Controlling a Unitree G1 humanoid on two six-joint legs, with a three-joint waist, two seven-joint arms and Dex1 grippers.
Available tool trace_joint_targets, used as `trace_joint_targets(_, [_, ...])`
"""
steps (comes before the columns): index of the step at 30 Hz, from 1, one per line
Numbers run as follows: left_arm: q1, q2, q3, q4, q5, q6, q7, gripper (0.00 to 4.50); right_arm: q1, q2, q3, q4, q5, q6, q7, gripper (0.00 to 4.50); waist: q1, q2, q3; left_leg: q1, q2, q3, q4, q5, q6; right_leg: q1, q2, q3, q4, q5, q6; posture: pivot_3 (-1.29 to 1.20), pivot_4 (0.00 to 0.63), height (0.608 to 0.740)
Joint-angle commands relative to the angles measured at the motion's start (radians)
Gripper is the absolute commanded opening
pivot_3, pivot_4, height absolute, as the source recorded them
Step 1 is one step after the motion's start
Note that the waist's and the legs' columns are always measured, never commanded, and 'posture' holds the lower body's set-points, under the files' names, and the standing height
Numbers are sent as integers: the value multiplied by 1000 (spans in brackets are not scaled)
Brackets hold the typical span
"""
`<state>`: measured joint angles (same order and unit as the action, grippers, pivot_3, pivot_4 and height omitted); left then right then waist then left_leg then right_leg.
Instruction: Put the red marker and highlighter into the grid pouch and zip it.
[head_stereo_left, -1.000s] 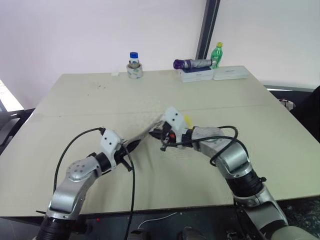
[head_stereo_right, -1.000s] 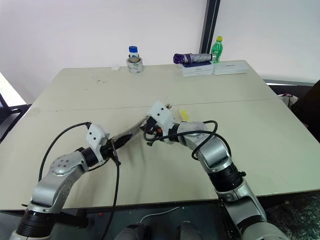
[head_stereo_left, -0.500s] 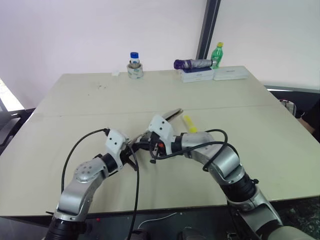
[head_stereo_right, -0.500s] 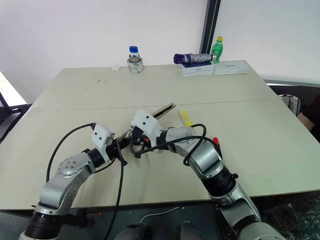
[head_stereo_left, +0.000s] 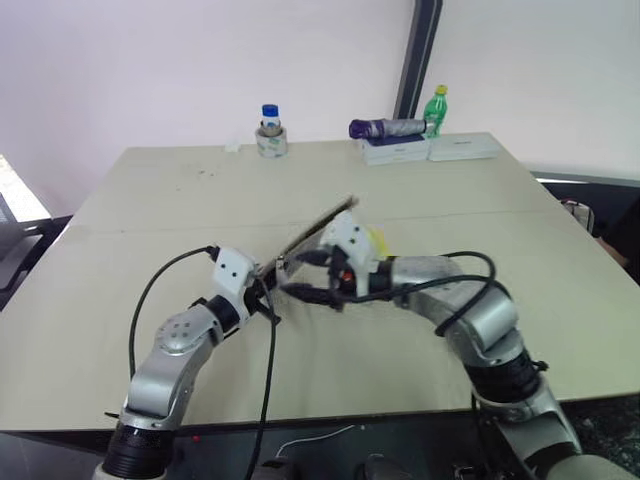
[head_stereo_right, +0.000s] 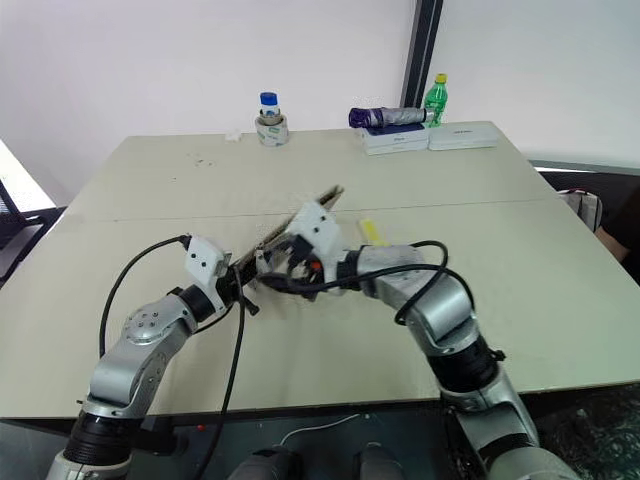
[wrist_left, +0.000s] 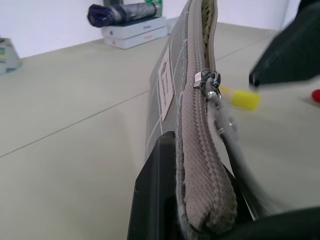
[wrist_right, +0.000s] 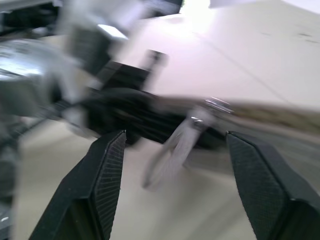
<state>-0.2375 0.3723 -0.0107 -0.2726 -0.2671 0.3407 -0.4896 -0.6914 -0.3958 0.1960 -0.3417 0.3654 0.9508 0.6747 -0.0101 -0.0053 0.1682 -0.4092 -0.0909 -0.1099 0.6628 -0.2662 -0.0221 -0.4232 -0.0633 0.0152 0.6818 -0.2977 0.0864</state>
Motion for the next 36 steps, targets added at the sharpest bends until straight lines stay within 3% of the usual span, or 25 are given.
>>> trace_joint_targets(1, [10,50,47,1,29,-53,-14,0,-4,-54,-87,98,-59,-17,-78,2948,-1,0,0,0,0,0,0,0,0,0,0,0,0,0,0,0,150,740])
trace_joint_targets(9, [11,138,54,65,114,-153,-22,0,-11,-62,-84,447,-235,-193,-240,2948,-3,0,0,0,0,1,-1,0,0,-1,0,1,0,0,0,0,150,740])
trace_joint_targets(16, [18,126,44,80,156,-193,-8,0,-40,9,-129,649,-237,-279,-268,2948,-3,0,0,0,0,2,-1,0,0,-1,0,1,0,0,0,0,150,740])
trace_joint_targets(18, [19,119,42,81,165,-198,-1,0,-43,17,-142,666,-234,-277,-270,2444,-4,0,0,0,0,2,-1,0,0,-1,0,1,0,0,0,0,150,740])
trace_joint_targets(22, [20,115,36,89,184,-210,4,0,-40,17,-148,644,-239,-270,-263,853,-3,0,0,0,0,2,-1,0,0,-1,0,1,0,0,0,0,150,740])
trace_joint_targets(27, [10,109,29,103,195,-224,-1,0,-9,-84,-95,492,-280,-300,-179,887,1,0,0,0,0,2,-1,0,0,-1,0,1,0,0,0,0,150,740])
trace_joint_targets(32, [-3,109,22,119,205,-243,-12,0,52,-217,-117,214,-143,-227,44,887,-1,0,0,0,0,2,-1,-1,1,-1,0,1,0,0,0,0,150,740])
trace_joint_targets(36, [-18,104,15,137,207,-251,-16,0,42,-208,-170,87,-35,-107,60,887,-3,0,0,0,1,1,-1,-3,6,-1,1,1,0,0,0,0,150,740])
